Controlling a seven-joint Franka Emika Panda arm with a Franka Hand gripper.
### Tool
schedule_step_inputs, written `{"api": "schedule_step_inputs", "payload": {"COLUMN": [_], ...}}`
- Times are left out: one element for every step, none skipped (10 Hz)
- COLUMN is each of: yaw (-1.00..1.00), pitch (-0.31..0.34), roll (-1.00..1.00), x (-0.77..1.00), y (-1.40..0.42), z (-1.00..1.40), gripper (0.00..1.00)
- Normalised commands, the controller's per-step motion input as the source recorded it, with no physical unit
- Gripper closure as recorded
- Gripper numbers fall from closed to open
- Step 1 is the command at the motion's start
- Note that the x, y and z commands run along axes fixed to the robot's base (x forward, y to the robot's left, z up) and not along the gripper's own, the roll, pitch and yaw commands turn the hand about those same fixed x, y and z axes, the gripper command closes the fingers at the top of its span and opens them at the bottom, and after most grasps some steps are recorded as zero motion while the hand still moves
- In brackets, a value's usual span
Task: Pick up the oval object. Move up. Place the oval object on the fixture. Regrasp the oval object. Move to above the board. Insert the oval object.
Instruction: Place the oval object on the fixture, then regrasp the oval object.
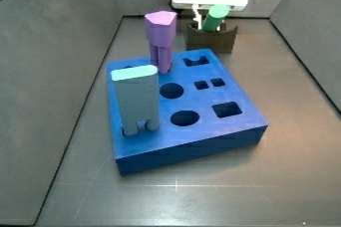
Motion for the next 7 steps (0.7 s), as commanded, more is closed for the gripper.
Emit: {"api": "schedule_step_inputs", "payload": {"yaw": [-0.09, -0.09, 0.00, 0.06, 0.07, 0.06, 0.06], "pitch": [0.013, 0.012, 0.000, 0.000, 0.003, 0.012, 0.021], "roll": [-0.13, -0.13, 0.00, -0.08, -0.07, -0.04, -0.01], "x": [0.07, 0.07, 0.00, 0.00, -0.01, -0.02, -0.02], "y": [0.07, 0.06, 0.00, 0.00, 0.00, 0.00, 0.00], "z": [-0.31, -0.30, 0.00, 1.00, 1.00, 1.00, 1.00], "gripper": [1.00, 1.00, 0.00, 0.00, 0.00, 0.00, 0.00]}}
